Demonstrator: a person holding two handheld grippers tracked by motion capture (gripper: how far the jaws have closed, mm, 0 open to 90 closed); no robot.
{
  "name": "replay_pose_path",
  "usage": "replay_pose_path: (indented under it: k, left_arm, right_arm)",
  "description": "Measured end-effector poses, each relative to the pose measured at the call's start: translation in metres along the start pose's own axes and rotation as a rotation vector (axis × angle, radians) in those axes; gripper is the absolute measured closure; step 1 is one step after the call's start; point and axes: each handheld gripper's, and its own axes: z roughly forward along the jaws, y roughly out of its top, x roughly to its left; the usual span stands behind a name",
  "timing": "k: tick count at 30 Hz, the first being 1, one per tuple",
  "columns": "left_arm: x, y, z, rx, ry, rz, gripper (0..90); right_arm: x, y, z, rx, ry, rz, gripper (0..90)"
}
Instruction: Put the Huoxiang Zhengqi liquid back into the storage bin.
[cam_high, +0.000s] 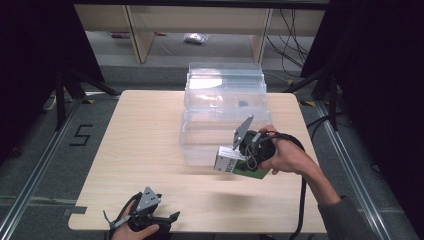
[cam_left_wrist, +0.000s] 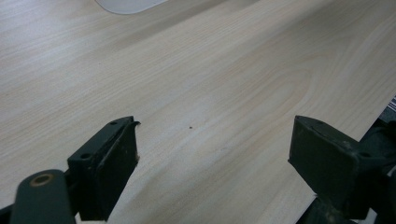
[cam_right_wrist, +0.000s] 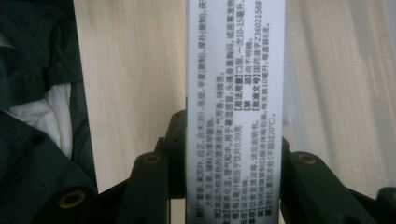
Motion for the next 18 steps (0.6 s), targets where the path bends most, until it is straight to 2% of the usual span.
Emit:
replay_pose_path:
  k: [5,7,11,13,14,15,16,18]
  left_arm:
    - [0.000,0.000,0.001,-0.006,0.000,-0.006,14.8]
    - [0.000,0.000,0.001,-0.005,-0.001,-0.005,14.8]
    - [0.000,0.000,0.001,-0.006,0.000,-0.004,14.8]
    - [0.000,0.000,0.001,-0.006,-0.001,-0.005,14.8]
    - [0.000,0.000,0.001,-0.006,-0.001,-0.005,14.8]
    - [0.000,0.000,0.001,-0.006,-0.002,-0.007,14.8]
    - [0.000,0.000,0.001,-0.006,-0.002,-0.005,14.8]
    - [0.000,0.000,0.001,-0.006,-0.002,-0.005,14.8]
  right_arm:
    - [-0.008,0.003,-0.005,-0.001,-0.001,0.011,64.7]
    - [-0.013,0.004,-0.006,-0.002,-0.012,-0.013,64.7]
    - [-0.019,0.006,-0.008,-0.009,-0.020,-0.025,64.7]
    - [-0.028,0.008,-0.010,-0.021,-0.023,-0.045,64.7]
    - [-0.028,0.008,-0.010,-0.021,-0.023,-0.045,64.7]
    - [-0.032,0.010,-0.012,-0.012,-0.025,-0.021,64.7]
    - [-0.035,0.011,-0.013,-0.018,-0.023,-0.049,64.7]
    - [-0.041,0.013,-0.016,-0.022,-0.026,-0.056,64.7]
